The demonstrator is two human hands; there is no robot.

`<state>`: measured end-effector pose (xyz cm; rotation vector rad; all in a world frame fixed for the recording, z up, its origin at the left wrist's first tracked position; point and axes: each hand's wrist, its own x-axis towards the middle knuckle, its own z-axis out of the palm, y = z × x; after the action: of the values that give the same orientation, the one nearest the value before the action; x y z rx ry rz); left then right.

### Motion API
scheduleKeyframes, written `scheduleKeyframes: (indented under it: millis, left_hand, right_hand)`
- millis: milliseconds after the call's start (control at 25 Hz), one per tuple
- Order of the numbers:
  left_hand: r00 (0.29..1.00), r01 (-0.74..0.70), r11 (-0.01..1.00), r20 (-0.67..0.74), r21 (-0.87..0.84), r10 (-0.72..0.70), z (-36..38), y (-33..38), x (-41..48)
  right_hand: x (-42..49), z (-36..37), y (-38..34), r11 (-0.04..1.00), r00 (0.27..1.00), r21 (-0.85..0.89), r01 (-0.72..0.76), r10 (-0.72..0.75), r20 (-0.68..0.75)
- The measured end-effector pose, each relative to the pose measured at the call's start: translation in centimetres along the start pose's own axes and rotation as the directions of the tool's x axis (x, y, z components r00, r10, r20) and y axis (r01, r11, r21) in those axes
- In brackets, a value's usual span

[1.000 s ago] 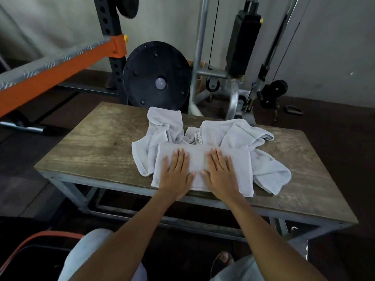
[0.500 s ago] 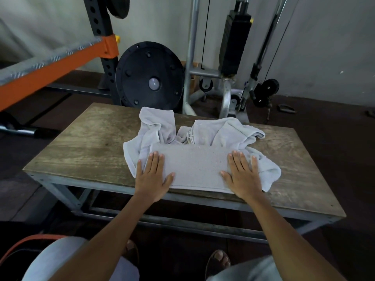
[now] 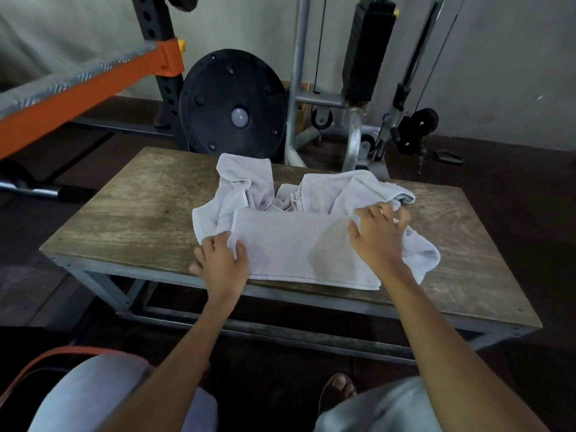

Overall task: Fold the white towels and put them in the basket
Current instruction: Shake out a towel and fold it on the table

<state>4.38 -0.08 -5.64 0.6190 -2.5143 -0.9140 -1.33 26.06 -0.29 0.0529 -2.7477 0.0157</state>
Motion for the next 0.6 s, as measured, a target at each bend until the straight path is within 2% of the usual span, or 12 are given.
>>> scheduleKeyframes:
  millis: [40,120,200,280,400,520,600]
  left_hand:
    - [0.994,0.101,0.989,-0.035,-0.104,-0.105,-0.4,-0.4,-0.9]
    - [0.969,0.216,0.949,-0.067,-0.228,-0.237,-0.7,-1.9,-2.9]
    - [0.945,0.286,0.875,-0.039,-0.390,-0.326,-0.7,-3.3,-4.3]
    - [0.929,0.321,0.790,0.011,-0.523,-0.370,-1.2,-3.9,-4.7]
    - [0.918,0.366,0.759,0.078,-0.539,-0.388,-1.8,-3.6,-4.4]
    - [0.920,0.379,0.776,0.111,-0.505,-0.377,-1.9,-2.9,-3.8]
    - [0.919,0.390,0.796,0.144,-0.464,-0.366,-1.8,-2.5,-3.2]
  right_hand:
    - [0.7,-0.4,-2.3,0.996,0.997,0.045,0.079,-0.078,-0.024]
    - [2.0,-0.8,-7.2,0.954,0.962,0.131,0.272,-0.274,0.001]
    - [3.4,-0.7,-11.6,0.886,0.886,0.188,0.423,-0.448,0.119]
    - [4.9,-0.3,-14.9,0.830,0.794,0.200,0.520,-0.556,0.245]
    - [6.8,0.5,-17.5,0.789,0.730,0.128,0.601,-0.607,0.313]
    - [7.7,1.1,-18.2,0.796,0.734,0.072,0.601,-0.585,0.346]
    - [7.9,1.4,-18.3,0.814,0.737,0.103,0.571,-0.564,0.373]
